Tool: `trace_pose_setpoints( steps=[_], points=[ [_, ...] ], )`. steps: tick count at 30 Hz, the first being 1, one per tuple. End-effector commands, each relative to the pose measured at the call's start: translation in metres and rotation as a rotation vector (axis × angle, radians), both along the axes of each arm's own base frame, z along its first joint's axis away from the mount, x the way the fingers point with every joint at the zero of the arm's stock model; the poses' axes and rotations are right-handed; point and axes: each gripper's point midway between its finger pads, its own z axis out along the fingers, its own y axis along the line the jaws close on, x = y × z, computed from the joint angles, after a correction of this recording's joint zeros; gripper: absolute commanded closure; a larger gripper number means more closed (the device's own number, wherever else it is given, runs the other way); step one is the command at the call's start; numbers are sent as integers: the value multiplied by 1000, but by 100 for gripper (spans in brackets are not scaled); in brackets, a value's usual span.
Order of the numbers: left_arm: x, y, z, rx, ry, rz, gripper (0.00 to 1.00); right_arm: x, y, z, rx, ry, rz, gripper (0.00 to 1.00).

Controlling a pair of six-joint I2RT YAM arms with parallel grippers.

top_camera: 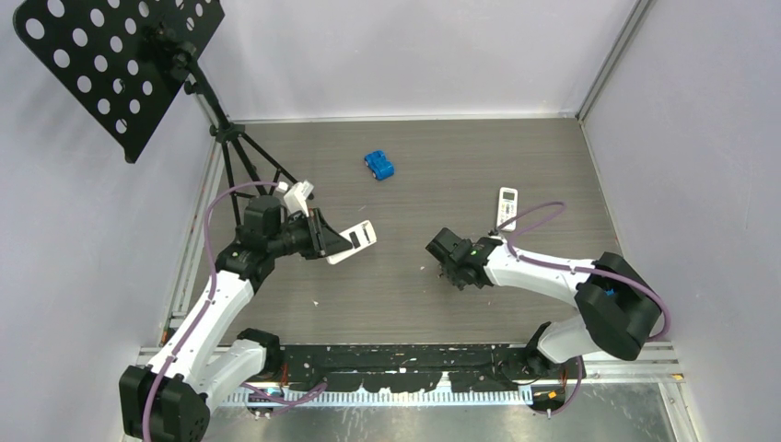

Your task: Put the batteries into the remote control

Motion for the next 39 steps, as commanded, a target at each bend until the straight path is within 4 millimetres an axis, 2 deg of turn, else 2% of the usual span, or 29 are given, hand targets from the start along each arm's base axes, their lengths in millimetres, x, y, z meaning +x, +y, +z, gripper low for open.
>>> trace_pose_setpoints(
  steps=[1,5,6,8,11,15,20,22,24,27,32,39],
  points=[
    [8,-2,15,-26,-73,6,100,12,2,4,39,-31,-134,99],
    [9,-2,14,-25,-71,5,100,9,4,-3,55,-8,-143,96],
    [9,-2,14,-25,-68,5,100,9,5,-3,56,-7,-142,93],
    [9,-2,14,-24,-66,6,100,10,5,-1,55,-12,-138,82],
    [9,-1,13,-20,-66,6,100,17,5,12,48,-54,-112,69],
    [10,0,14,-10,-66,12,100,27,-2,43,13,-153,-12,62],
    [11,2,17,1,-76,17,100,52,-5,84,-195,-303,395,48],
    [11,2,20,5,-80,15,100,59,-3,96,-315,-348,635,40],
    [12,2,22,13,-80,10,100,56,6,102,-387,-367,903,36],
    [12,3,22,25,-80,14,100,39,16,92,-460,-313,1274,33],
    [11,7,19,49,-68,25,100,16,7,47,-527,-54,1684,36],
    [9,7,21,50,-65,20,100,17,15,12,-516,43,1873,40]
  ],
)
